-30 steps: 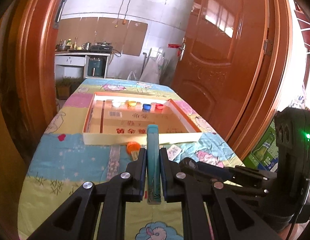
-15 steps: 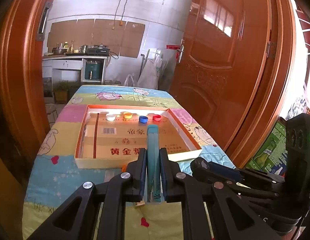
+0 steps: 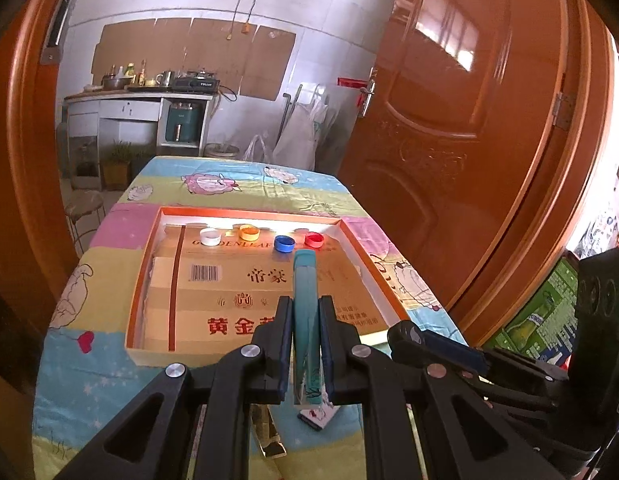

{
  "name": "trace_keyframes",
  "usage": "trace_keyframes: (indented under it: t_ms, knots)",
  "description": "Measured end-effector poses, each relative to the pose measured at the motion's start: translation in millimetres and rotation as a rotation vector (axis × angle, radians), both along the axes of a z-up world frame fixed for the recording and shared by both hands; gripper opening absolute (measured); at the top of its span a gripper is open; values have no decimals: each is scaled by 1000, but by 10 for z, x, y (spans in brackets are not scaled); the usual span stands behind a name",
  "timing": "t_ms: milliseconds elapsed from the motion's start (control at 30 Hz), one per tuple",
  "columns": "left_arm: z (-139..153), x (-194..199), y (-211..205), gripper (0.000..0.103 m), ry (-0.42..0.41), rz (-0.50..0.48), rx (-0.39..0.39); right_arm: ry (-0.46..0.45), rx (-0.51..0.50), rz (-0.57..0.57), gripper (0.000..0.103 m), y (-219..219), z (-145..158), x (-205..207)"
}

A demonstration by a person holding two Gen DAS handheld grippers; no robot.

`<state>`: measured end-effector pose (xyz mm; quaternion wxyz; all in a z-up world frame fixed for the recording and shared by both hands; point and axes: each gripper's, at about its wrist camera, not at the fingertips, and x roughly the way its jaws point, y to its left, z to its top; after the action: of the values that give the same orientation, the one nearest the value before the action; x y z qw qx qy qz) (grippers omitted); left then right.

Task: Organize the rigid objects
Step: 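Carry the black cap and teal tube with both grippers over the tray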

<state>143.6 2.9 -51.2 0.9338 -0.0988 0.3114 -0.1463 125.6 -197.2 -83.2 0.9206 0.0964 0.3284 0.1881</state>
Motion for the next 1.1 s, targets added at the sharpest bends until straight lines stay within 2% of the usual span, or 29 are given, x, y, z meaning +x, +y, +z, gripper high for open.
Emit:
trace_keyframes:
  t_ms: [533, 1100]
  knots:
    - [25, 597, -37, 13, 51, 8, -12, 9, 6, -34, 30, -159, 133, 612]
    - [-259, 1219, -86, 13, 163, 24, -69, 60, 6, -48, 30, -278, 20, 1198]
